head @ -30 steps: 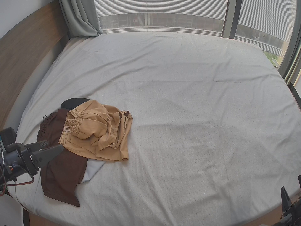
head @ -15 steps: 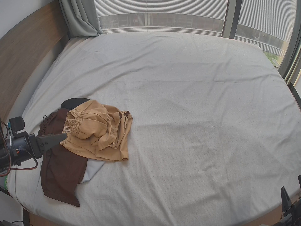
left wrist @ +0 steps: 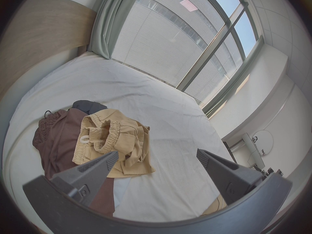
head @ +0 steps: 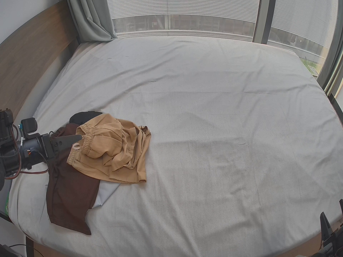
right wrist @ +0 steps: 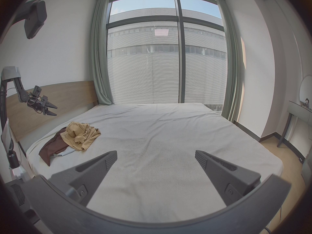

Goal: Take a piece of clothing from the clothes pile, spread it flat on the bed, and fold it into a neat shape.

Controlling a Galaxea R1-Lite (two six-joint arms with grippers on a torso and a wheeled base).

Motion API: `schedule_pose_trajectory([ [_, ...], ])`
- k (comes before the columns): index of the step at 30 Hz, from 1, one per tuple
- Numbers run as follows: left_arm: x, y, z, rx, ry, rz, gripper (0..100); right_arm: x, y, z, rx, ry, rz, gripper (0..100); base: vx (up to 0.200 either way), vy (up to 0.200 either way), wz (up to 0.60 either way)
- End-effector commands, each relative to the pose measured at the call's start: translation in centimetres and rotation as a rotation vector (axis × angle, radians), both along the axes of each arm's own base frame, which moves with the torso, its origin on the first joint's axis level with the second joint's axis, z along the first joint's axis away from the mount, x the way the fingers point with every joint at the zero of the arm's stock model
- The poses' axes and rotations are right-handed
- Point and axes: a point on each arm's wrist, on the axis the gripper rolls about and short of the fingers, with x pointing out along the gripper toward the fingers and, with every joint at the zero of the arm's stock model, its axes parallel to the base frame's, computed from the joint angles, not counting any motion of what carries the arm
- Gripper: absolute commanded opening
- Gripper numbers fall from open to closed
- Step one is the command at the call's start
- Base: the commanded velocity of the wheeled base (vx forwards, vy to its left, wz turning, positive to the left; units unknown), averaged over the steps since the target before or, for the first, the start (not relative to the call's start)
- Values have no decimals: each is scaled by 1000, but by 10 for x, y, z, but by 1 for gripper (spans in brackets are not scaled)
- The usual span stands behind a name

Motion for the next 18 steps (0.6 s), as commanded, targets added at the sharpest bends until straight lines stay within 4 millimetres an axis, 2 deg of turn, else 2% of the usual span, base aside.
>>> schedule_pose_trajectory([
  [1, 25, 4, -9, -6, 43, 4, 100, 0, 0, -5, 0, 1, 1, 100, 0, 0, 0],
  [11, 57, 9, -22, -6, 50, 10, 100, 0, 0, -5, 0, 0, 1, 100, 0, 0, 0],
  [13, 70, 17, -31, -6, 56, 31, 100, 0, 0, -5, 0, 0, 1, 100, 0, 0, 0],
  [18, 84, 21, -43, -7, 64, 35, 100, 0, 0, -5, 0, 1, 1, 100, 0, 0, 0],
])
